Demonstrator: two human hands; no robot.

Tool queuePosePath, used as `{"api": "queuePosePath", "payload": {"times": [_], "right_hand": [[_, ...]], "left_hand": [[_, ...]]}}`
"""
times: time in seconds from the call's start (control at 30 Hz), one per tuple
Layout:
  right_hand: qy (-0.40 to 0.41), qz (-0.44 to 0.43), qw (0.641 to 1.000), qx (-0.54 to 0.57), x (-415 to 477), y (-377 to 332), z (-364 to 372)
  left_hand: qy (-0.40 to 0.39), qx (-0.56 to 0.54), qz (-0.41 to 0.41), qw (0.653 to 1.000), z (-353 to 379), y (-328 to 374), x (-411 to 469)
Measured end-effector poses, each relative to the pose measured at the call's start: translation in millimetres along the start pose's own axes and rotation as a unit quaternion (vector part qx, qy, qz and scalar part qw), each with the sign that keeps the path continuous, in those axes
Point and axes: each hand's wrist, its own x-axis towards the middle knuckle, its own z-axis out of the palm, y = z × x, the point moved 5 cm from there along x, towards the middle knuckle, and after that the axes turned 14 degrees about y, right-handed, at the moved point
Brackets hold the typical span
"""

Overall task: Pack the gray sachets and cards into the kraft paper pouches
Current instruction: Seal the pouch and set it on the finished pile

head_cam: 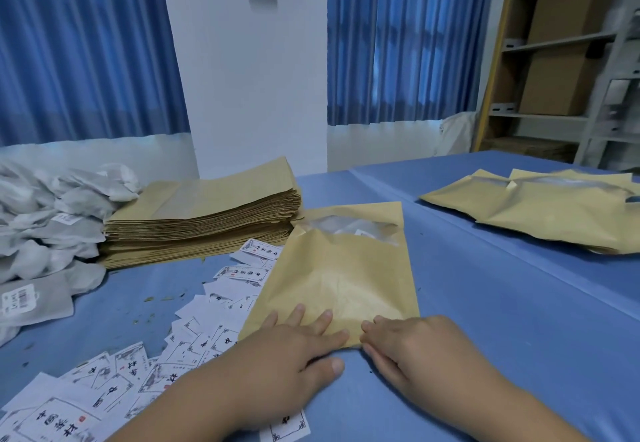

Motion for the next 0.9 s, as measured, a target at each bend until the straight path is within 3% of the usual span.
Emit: {"api": "queuePosePath", "payload": {"times": [0.1, 0.2, 0.33, 0.4, 0.57, 0.8, 0.9], "right_hand": [[0.040, 0.022, 0.998, -0.047, 2, 0, -5], [0.097, 0.059, 0.990, -0.077, 3, 9, -10], [0.197, 0.145, 0.969, -0.030, -3, 28, -20], [0.223, 0.163, 0.961, -0.018, -5, 32, -24], [0.242, 0.151, 0.958, 0.005, -8, 34, -31], [0.179, 0.046, 0.982, 0.031, -18, 39, -30], [0.206, 0.017, 0.978, 0.033, -21, 39, -28]], "left_hand": [[0.057, -0.076, -0.014, 0.995, -7, -1, 3], [0.174, -0.112, -0.027, 0.978, -26, 0, 1], [0.288, 0.010, -0.023, 0.957, -48, -4, -11], [0.350, 0.083, 0.026, 0.933, -57, 1, -16], [0.392, 0.131, 0.056, 0.909, -62, -1, -18], [0.419, 0.091, 0.024, 0.903, -69, -23, -20], [0.426, 0.106, 0.032, 0.898, -71, -26, -21]]}}
